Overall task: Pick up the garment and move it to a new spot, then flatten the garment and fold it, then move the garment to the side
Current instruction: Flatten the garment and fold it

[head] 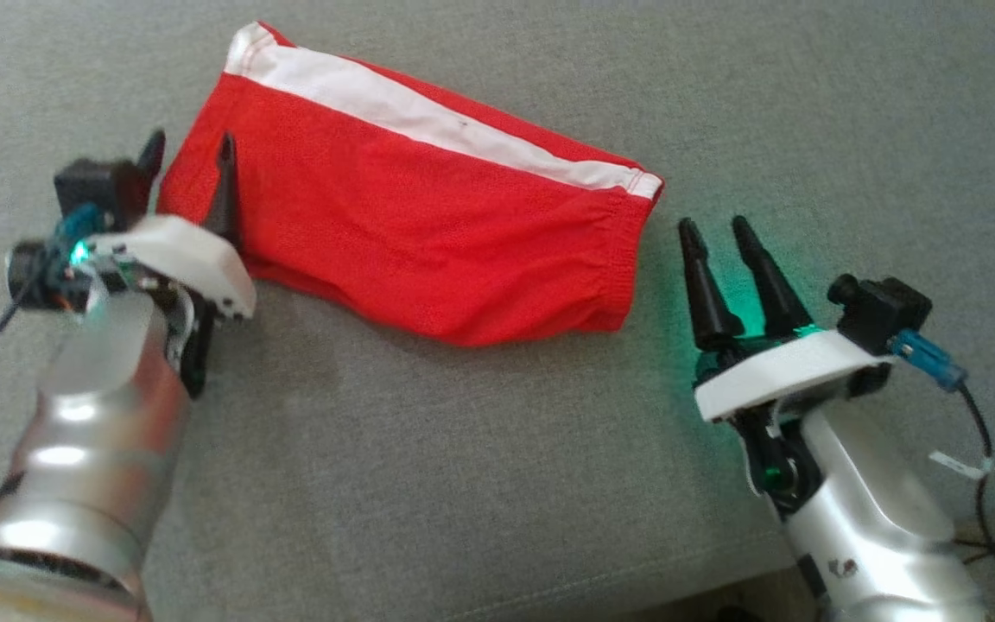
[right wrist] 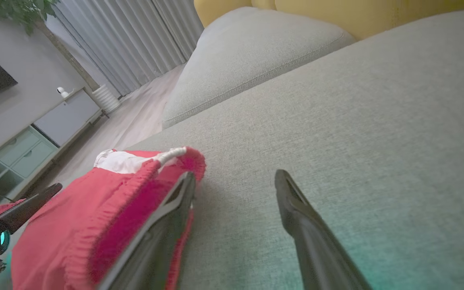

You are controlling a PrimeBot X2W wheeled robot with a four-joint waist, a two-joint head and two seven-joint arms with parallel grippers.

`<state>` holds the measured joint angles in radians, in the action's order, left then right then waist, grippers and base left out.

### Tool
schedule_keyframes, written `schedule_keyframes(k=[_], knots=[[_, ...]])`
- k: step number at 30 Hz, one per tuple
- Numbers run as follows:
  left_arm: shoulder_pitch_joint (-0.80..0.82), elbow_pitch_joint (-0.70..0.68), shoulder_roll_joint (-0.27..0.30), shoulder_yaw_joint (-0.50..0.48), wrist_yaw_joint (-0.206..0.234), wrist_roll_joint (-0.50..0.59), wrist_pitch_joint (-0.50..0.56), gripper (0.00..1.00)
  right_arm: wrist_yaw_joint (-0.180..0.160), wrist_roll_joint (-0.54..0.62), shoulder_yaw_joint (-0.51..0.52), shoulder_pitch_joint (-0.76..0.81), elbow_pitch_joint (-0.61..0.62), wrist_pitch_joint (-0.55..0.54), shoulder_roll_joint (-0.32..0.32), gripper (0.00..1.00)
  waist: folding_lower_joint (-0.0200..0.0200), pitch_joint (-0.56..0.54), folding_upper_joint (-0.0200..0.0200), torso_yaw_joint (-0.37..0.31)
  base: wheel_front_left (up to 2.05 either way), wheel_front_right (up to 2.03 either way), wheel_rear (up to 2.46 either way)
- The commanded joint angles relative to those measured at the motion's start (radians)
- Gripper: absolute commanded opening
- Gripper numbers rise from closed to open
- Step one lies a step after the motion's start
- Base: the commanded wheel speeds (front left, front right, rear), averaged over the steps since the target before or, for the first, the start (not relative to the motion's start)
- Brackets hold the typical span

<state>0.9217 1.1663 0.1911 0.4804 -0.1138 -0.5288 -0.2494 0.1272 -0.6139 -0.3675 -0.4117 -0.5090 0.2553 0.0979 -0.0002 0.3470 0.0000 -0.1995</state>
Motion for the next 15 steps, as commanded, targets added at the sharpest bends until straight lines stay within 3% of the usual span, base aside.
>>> schedule_keyframes(k=[1,8,14,15], knots=[[0.011,-0.031,0.025,-0.035,0.007,-0.008,-0.012,1.0,0.003,0.029,0.009,0.011,0.04,0.006,-0.015,1.0,0.0002,-0.006,0.0,0.006,0.0,0.0,0.0],[-0.054,-0.061,0.017,-0.084,0.029,-0.015,-0.012,1.0,0.003,0.144,0.114,0.06,0.078,0.006,-0.036,1.0,0.0002,0.004,0.0,0.005,0.0,0.0,0.0],[-0.079,0.022,0.011,-0.082,0.066,-0.005,-0.009,1.0,0.003,0.165,0.133,0.069,0.088,0.006,-0.044,1.0,0.0002,0.003,0.0,-0.003,0.0,0.0,0.0],[-0.083,0.037,0.006,-0.079,0.06,-0.007,-0.003,0.86,0.003,0.169,0.139,0.071,0.09,0.006,-0.045,1.0,0.0002,0.0,0.0,-0.002,0.0,0.0,0.0]])
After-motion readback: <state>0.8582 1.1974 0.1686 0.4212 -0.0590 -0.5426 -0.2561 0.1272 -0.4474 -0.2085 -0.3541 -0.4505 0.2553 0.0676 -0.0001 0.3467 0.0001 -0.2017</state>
